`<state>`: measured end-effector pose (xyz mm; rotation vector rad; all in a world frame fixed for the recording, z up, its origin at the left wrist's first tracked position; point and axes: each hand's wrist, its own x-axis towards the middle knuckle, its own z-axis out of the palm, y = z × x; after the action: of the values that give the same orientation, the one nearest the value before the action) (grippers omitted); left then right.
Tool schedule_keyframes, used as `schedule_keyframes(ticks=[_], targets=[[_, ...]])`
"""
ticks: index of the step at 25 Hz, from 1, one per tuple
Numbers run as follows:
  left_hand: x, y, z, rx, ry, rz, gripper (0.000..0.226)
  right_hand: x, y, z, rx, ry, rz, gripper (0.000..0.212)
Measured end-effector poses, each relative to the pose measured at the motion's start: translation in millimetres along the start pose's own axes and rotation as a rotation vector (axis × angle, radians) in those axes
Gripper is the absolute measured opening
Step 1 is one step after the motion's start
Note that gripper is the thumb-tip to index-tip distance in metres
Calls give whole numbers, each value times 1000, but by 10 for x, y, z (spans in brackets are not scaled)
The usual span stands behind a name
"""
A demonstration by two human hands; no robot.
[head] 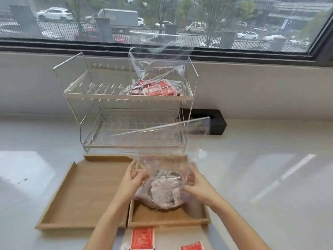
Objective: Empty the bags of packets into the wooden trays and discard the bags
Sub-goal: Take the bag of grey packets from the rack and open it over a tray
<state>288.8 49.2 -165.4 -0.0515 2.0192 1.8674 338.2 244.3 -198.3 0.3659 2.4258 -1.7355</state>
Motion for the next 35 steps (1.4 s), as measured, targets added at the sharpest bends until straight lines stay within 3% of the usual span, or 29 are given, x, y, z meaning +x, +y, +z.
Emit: schedule_keyframes(ticks=[2,5,7,9,11,18,25,30,32,35], targets=[[25,18,-13,16,2,28,37,-50,-14,-49,5,-68,-19,64],[35,66,-28,72,1,118,10,-72,-75,-147,73,-2,0,73],[44,71,-31,61,31,149,10,-65,-154,-199,182,150,-25,60],[41,70,-30,26,48,172,12,-50,-248,-264,354,304,-96,29],[34,66,-29,6,43,203,9,-37,-347,-352,438,353,-135,17],[29,300,-109,-166,123,350,7,-65,-566,-635,371,414,-252,15],[-13,421,-46,-73,204,491,9,-55,-654,-804,311,430,-276,30],[-25,450,-33,-37,146,526,24,-39,-1232,-1024,208,672,-460,38],[-38,476,-34,-25,126,536,27,-59,-1587,-1020,49,628,-554,35],[-110,526,-18,-5,81,549,22,-27,-1994,-823,-261,204,-533,27]])
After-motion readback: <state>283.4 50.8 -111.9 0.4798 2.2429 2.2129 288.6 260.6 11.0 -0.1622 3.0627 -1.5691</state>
